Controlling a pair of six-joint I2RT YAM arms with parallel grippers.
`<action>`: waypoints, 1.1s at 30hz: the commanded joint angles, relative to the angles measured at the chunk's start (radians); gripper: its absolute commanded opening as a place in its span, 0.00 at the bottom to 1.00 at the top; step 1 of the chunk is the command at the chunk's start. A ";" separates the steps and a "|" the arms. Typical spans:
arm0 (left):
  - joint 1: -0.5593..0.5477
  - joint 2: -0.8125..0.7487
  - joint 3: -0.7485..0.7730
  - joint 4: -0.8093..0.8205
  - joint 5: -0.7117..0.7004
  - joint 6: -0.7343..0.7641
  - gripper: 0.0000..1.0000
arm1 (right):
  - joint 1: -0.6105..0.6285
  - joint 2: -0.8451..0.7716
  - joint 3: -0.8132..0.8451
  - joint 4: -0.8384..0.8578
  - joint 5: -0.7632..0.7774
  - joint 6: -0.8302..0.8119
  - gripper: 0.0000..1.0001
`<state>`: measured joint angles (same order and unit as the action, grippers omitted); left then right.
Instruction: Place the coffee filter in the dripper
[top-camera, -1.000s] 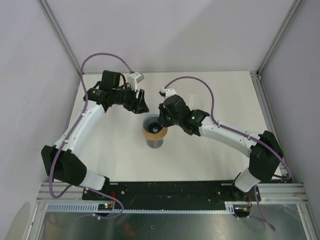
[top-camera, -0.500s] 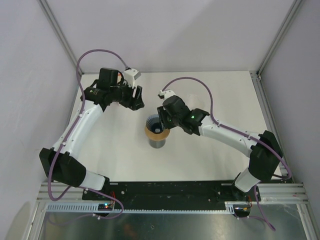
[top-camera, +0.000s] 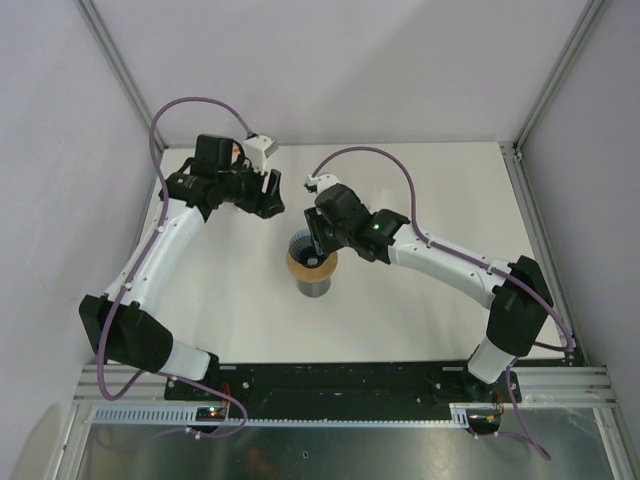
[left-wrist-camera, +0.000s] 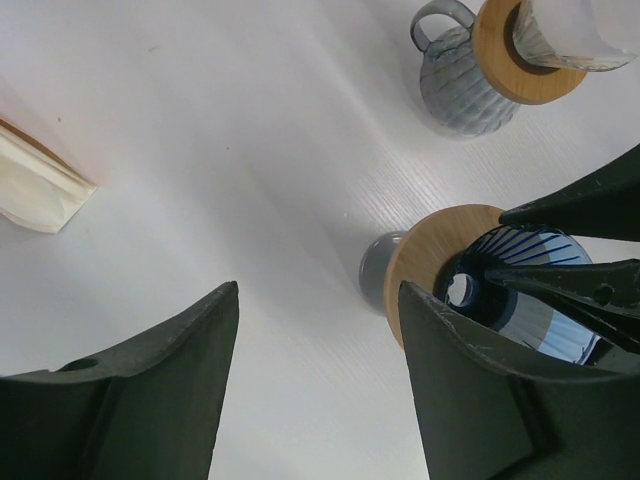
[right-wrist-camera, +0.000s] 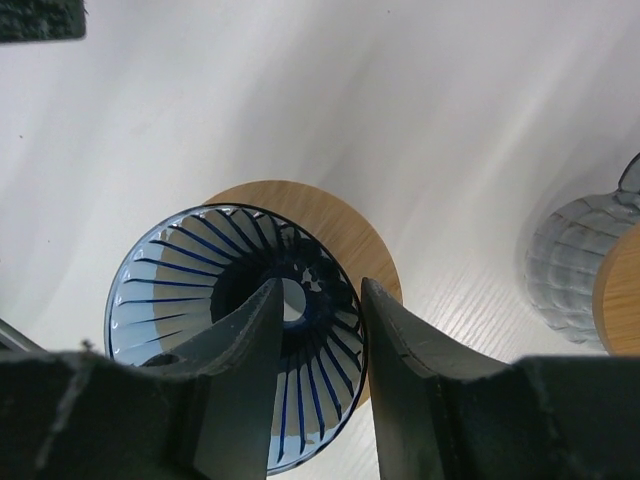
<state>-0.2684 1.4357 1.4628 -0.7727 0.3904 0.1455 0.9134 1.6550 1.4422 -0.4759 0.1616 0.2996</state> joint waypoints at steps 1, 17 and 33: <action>0.017 0.005 0.035 0.010 -0.019 0.032 0.69 | 0.005 0.011 0.061 -0.032 0.025 -0.019 0.42; 0.022 0.032 0.003 0.128 -0.274 0.051 0.63 | 0.010 -0.008 0.232 -0.114 0.081 -0.103 0.52; 0.012 0.251 -0.044 0.589 -0.768 0.151 0.54 | -0.012 -0.311 0.059 -0.114 0.295 -0.153 0.56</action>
<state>-0.2699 1.6108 1.3296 -0.2928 -0.2848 0.2722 0.9157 1.4399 1.5478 -0.6029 0.3733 0.1673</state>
